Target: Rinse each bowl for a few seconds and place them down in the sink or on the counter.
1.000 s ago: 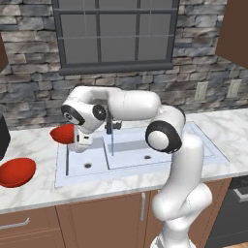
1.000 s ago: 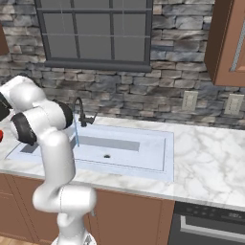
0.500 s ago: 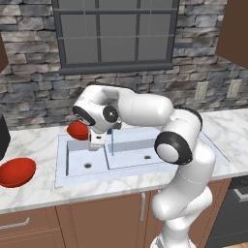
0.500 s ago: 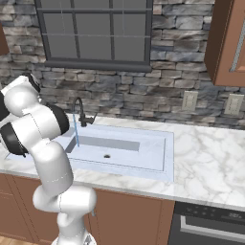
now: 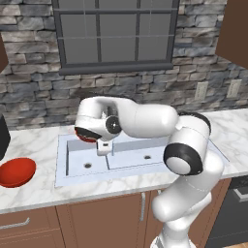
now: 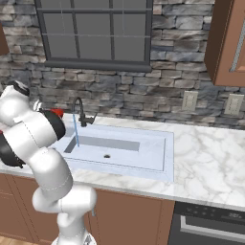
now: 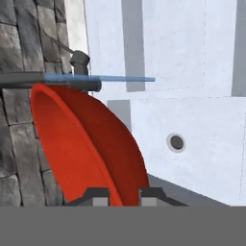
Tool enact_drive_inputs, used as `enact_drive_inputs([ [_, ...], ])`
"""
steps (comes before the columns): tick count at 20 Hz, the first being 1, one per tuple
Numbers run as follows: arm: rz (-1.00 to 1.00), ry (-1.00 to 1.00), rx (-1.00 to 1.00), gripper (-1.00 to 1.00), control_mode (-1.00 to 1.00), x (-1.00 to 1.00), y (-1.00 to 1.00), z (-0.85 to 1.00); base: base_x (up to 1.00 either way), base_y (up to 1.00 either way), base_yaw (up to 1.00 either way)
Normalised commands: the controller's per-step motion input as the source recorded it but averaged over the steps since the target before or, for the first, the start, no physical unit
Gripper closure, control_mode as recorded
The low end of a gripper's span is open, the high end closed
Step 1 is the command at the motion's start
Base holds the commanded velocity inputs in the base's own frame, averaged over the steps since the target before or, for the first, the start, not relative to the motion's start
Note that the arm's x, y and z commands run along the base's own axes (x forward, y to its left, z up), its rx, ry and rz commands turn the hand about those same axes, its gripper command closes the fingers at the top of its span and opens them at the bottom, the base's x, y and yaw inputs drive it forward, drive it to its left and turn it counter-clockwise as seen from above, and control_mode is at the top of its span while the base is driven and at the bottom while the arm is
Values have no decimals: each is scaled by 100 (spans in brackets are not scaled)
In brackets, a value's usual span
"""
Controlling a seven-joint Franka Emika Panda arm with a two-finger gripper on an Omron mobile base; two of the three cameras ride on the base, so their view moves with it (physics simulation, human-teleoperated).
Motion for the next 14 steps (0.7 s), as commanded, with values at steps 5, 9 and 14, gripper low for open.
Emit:
enact_drive_inputs([
  [5, -9, 9, -18, 100, -100, 0, 16, 14, 0, 0, 0],
  [9, -6, 12, -15, 100, -100, 0, 19, 1, 0, 0, 0],
  [14, -5, 9, -13, 100, -100, 0, 3, 0, 0, 0, 0],
])
